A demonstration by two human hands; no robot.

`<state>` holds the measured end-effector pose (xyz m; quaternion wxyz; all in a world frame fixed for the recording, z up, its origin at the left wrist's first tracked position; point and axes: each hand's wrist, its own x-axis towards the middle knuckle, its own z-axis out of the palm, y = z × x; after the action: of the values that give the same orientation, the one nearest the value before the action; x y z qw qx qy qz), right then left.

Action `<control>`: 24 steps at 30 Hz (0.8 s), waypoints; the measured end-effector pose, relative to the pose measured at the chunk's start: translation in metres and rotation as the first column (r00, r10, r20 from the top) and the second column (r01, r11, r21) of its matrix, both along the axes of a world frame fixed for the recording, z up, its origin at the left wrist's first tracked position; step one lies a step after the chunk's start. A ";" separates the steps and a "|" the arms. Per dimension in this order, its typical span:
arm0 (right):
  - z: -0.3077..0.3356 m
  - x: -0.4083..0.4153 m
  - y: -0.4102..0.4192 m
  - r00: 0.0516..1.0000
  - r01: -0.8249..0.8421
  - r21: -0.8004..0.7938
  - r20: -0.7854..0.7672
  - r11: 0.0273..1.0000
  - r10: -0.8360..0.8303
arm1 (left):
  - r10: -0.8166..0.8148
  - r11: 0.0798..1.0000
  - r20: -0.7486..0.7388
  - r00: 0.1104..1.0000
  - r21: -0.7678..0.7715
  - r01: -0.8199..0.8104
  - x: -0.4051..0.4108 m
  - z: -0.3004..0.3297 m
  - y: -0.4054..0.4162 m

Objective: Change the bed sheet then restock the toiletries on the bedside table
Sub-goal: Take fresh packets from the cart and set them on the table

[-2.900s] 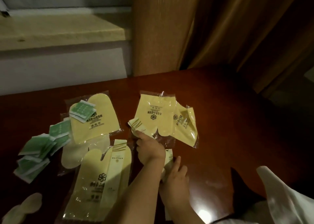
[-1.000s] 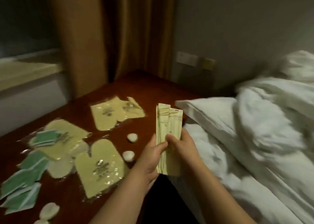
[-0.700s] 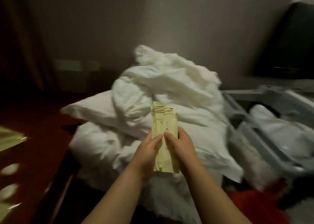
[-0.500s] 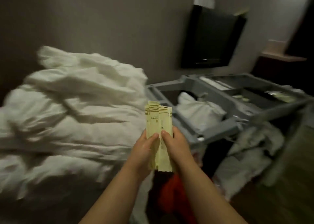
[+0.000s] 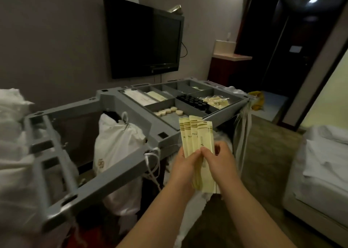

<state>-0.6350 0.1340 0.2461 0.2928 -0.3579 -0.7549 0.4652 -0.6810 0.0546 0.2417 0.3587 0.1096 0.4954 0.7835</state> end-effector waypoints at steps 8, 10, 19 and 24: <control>0.008 -0.113 0.137 0.997 -0.083 0.029 0.008 0.996 0.083 | 0.157 0.988 0.020 0.987 0.006 -0.157 -0.111 0.008 0.147; 0.014 -0.140 0.165 0.988 -0.152 0.031 0.027 0.988 0.151 | 0.222 0.975 0.045 0.974 -0.013 -0.222 -0.135 0.013 0.173; 0.018 -0.323 0.236 0.928 -0.370 -0.337 -0.098 0.866 0.359 | 0.564 0.811 0.002 0.826 -0.190 -0.554 -0.271 0.027 0.184; 0.008 -0.432 0.264 0.859 -0.498 -0.173 0.033 0.850 0.510 | 0.779 0.616 -0.016 0.626 -0.160 -0.771 -0.320 0.028 0.187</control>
<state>-1.0670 0.3982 0.2541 0.1015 -0.1873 -0.7936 0.5699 -1.0005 0.2421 0.2697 0.0063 -0.1641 0.5421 0.8241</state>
